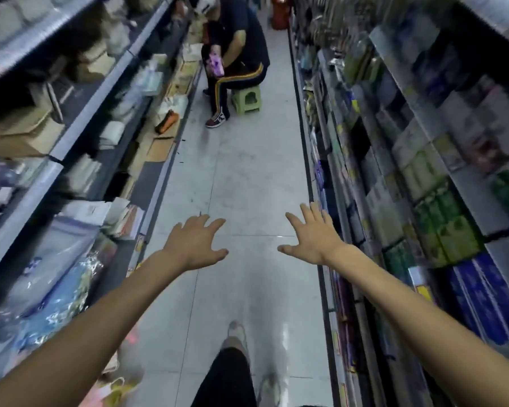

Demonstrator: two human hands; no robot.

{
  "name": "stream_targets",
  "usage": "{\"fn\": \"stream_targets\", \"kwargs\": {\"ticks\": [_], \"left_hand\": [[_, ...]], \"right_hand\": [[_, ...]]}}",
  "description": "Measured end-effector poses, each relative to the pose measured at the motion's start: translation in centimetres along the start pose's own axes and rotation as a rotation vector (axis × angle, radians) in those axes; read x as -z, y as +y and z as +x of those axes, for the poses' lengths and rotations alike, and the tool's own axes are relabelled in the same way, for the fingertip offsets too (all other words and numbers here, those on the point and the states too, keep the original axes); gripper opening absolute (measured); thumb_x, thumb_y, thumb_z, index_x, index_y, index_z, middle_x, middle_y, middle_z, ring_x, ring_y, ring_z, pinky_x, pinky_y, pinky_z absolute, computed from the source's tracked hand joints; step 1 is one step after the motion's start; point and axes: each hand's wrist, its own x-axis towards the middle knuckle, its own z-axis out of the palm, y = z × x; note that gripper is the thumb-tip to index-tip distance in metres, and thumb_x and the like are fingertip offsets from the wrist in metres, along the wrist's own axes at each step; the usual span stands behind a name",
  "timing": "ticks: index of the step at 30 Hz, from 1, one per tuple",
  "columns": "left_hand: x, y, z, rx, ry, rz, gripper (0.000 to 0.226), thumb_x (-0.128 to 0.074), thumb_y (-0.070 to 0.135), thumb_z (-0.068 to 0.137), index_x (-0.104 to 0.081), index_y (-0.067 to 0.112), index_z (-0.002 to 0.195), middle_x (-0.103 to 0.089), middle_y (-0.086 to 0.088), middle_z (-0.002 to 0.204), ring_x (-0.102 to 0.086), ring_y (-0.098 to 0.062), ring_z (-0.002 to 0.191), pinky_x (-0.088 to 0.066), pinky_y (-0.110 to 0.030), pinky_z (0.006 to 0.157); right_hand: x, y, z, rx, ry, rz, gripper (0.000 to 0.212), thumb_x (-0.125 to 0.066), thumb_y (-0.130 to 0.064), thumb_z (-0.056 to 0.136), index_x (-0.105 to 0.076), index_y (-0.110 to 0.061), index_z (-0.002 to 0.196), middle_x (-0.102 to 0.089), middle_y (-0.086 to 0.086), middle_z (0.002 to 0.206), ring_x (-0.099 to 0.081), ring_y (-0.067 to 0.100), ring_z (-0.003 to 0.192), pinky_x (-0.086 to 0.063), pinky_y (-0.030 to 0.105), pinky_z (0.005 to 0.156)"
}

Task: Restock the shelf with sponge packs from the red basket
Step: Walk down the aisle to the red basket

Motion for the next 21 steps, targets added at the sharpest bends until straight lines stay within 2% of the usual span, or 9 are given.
{"fn": "stream_targets", "kwargs": {"ticks": [6, 12, 21], "left_hand": [[4.5, -2.3, 13.8, 0.009, 0.01, -0.024, 0.083, -0.054, 0.064, 0.091, -0.019, 0.035, 0.161, -0.022, -0.01, 0.168, -0.022, -0.03, 0.154, -0.027, -0.052, 0.121], [11.9, -5.6, 28.2, -0.016, 0.021, -0.041, 0.083, -0.052, 0.066, 0.091, -0.019, 0.035, 0.161, -0.022, -0.01, 0.168, -0.024, -0.03, 0.153, -0.029, -0.05, 0.12], [21.9, -7.2, 47.4, -0.104, 0.05, -0.004, 0.083, -0.052, 0.067, 0.09, -0.021, 0.035, 0.16, -0.025, -0.009, 0.167, -0.028, -0.03, 0.151, -0.032, -0.05, 0.119]], "right_hand": [[5.2, 3.1, 13.7, 0.0, -0.01, -0.039, 0.094, -0.049, -0.072, 0.092, -0.011, -0.024, 0.163, 0.005, 0.017, 0.17, 0.012, 0.037, 0.156, 0.002, 0.053, 0.126], [13.2, 5.8, 27.5, -0.018, -0.025, -0.069, 0.093, -0.048, -0.071, 0.093, -0.01, -0.024, 0.163, 0.004, 0.016, 0.17, 0.012, 0.037, 0.156, 0.001, 0.054, 0.126], [21.6, 11.3, 43.4, -0.088, 0.01, -0.027, 0.093, -0.048, -0.073, 0.091, -0.012, -0.026, 0.163, 0.0, 0.015, 0.17, 0.007, 0.036, 0.157, -0.002, 0.053, 0.126]]}}
